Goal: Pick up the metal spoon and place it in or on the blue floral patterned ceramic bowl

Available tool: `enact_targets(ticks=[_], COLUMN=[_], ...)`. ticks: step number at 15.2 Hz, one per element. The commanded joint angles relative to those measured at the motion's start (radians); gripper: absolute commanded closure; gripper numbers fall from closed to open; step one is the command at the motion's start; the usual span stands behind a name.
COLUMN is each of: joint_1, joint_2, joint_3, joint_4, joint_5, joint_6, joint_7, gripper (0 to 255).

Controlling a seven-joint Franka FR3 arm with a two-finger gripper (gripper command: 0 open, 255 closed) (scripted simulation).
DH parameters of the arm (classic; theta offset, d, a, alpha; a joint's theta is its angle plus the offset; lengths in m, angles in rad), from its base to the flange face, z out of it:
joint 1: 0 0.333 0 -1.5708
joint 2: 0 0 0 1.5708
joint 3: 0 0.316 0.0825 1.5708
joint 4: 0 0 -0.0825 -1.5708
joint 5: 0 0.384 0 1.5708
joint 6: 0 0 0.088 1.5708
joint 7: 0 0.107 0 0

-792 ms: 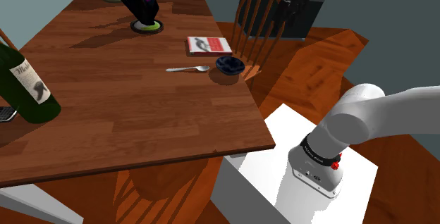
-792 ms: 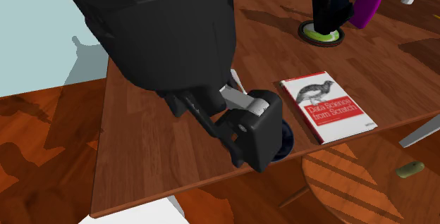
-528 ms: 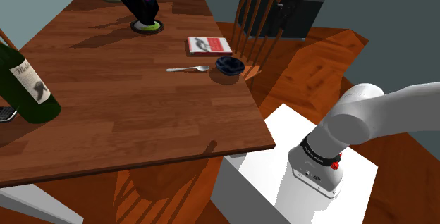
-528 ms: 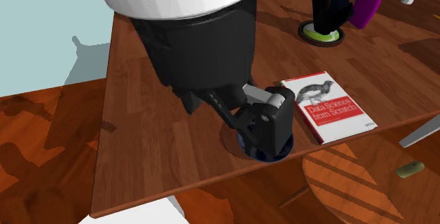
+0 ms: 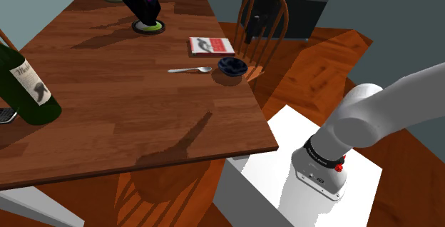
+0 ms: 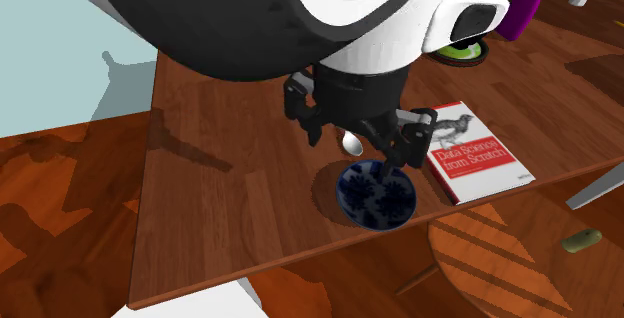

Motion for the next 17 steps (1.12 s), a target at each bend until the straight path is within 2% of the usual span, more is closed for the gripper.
enact_targets(ticks=[1, 9, 17], joint_1=[0.021, 0.097, 0.135], joint_2=[0.068, 0.355, 0.637], joint_3=[-0.014, -0.048, -0.022], joint_4=[0.018, 0.145, 0.342], joint_5=[0.02, 0.136, 0.273], joint_6=[0.053, 0.206, 0.27], joint_7=[-0.053, -0.278, -0.502], gripper=[0, 0, 0])
